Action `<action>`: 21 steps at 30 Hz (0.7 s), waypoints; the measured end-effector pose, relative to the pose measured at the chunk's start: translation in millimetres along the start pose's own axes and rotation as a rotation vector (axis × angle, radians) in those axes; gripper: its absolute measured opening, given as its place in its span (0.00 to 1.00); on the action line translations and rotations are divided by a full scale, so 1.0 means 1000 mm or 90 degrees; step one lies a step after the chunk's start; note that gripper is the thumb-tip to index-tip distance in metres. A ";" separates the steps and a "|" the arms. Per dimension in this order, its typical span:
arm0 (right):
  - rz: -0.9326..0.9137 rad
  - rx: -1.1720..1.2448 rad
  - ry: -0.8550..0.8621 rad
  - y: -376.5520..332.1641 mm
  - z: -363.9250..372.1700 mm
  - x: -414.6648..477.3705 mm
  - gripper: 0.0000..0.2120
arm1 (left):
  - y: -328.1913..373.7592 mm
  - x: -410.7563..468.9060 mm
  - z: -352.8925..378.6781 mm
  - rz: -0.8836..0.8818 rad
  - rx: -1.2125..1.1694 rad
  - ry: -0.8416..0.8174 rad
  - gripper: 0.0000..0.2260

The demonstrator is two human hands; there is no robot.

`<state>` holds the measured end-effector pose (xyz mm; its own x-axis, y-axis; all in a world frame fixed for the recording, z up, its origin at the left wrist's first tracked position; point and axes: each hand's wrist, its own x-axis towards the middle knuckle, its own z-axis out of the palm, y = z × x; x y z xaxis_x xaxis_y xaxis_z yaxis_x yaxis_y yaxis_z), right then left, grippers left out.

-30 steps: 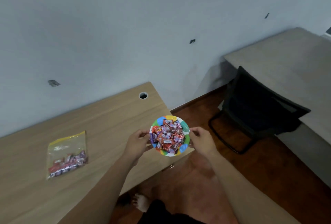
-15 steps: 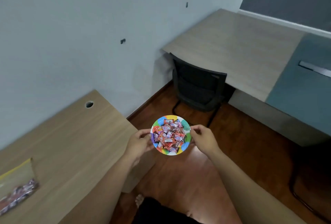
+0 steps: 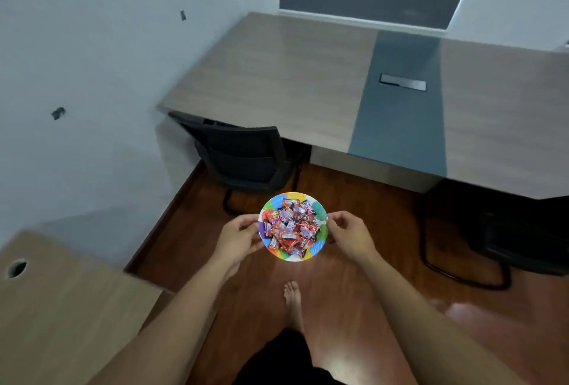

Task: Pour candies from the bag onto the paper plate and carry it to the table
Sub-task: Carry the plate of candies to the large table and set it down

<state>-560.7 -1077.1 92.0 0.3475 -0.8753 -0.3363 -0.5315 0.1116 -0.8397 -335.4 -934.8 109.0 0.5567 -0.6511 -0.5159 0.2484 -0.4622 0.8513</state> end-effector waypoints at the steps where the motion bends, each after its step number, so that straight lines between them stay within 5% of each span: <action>1: 0.006 0.001 0.008 0.003 -0.010 0.010 0.05 | 0.004 0.011 0.012 -0.001 0.006 -0.013 0.08; 21: 0.117 0.103 0.127 0.006 -0.164 0.232 0.03 | 0.136 0.222 0.219 0.001 0.066 -0.180 0.09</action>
<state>-610.0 -1356.9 79.3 0.0910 -0.9067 -0.4118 -0.4354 0.3357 -0.8353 -351.9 -1274.1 89.2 0.3105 -0.7870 -0.5332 0.1581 -0.5103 0.8453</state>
